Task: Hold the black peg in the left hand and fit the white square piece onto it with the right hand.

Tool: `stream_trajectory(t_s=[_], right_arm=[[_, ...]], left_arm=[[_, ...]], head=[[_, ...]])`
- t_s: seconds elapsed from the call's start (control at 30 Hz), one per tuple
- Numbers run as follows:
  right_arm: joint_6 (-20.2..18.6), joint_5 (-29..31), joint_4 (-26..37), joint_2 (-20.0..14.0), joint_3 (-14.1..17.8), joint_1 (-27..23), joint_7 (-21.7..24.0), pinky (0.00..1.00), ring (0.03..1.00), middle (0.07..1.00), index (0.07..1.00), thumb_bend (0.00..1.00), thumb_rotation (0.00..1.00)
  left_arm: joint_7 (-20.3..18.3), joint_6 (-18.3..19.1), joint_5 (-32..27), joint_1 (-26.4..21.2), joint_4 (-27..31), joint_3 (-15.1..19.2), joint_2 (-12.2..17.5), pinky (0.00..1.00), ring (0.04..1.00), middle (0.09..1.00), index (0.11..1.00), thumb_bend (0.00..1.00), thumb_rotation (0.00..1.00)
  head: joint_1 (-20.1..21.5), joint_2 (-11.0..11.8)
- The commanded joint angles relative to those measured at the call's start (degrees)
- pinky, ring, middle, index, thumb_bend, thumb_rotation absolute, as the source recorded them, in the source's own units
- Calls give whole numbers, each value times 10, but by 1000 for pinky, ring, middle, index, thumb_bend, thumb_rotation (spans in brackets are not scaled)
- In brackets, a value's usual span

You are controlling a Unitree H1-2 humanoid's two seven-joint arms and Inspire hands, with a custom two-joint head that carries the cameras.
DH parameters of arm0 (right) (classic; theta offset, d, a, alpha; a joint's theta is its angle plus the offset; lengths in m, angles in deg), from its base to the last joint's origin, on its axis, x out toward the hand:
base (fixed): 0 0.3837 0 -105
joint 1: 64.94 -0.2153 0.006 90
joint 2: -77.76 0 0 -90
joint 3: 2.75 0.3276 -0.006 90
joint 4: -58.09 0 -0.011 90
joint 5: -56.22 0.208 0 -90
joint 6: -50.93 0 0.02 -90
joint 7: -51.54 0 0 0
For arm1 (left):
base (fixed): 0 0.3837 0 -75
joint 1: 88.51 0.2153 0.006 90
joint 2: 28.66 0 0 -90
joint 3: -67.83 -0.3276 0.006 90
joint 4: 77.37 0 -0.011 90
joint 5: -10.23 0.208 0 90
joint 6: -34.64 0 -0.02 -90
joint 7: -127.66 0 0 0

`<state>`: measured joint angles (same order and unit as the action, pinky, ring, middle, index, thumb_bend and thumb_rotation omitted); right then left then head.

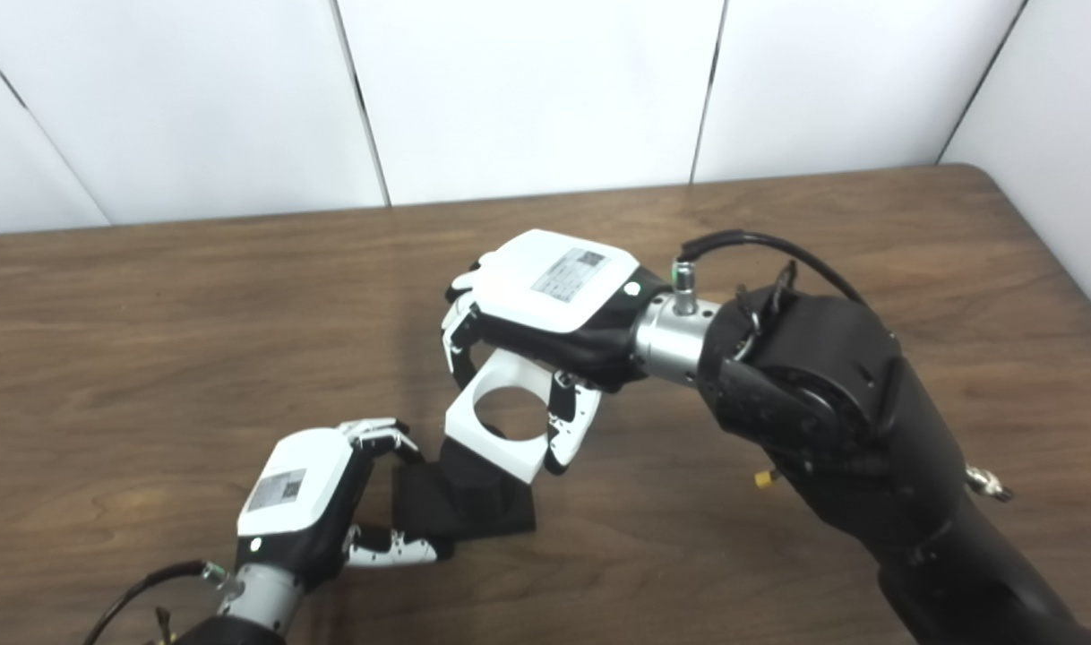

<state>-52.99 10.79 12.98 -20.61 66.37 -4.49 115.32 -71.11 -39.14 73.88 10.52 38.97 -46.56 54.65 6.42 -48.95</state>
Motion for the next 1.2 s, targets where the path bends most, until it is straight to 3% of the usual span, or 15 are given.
stream_trajectory(t_s=[0.0,0.33,0.77,1.17], right_arm=[[-5,-7,20,5,5,-29,7,943,908,789,484,525,136],[9,-17,22,18,-12,-12,27,954,911,794,485,524,133],[41,-33,-13,32,-32,24,-3,970,909,803,486,523,133],[57,-40,-42,33,-31,34,-29,996,912,807,487,522,133]], left_arm=[[-53,8,-11,10,-27,-18,-6,749,827,805,490,522,60],[-60,19,-7,6,-23,-25,-13,734,824,803,490,521,60],[-56,21,-2,9,-24,-33,-24,732,826,803,490,521,61],[-59,29,5,10,-23,-39,-29,734,828,807,490,522,60]], head=[[-1,-3],[-6,-10],[-16,-11],[-18,-8]])
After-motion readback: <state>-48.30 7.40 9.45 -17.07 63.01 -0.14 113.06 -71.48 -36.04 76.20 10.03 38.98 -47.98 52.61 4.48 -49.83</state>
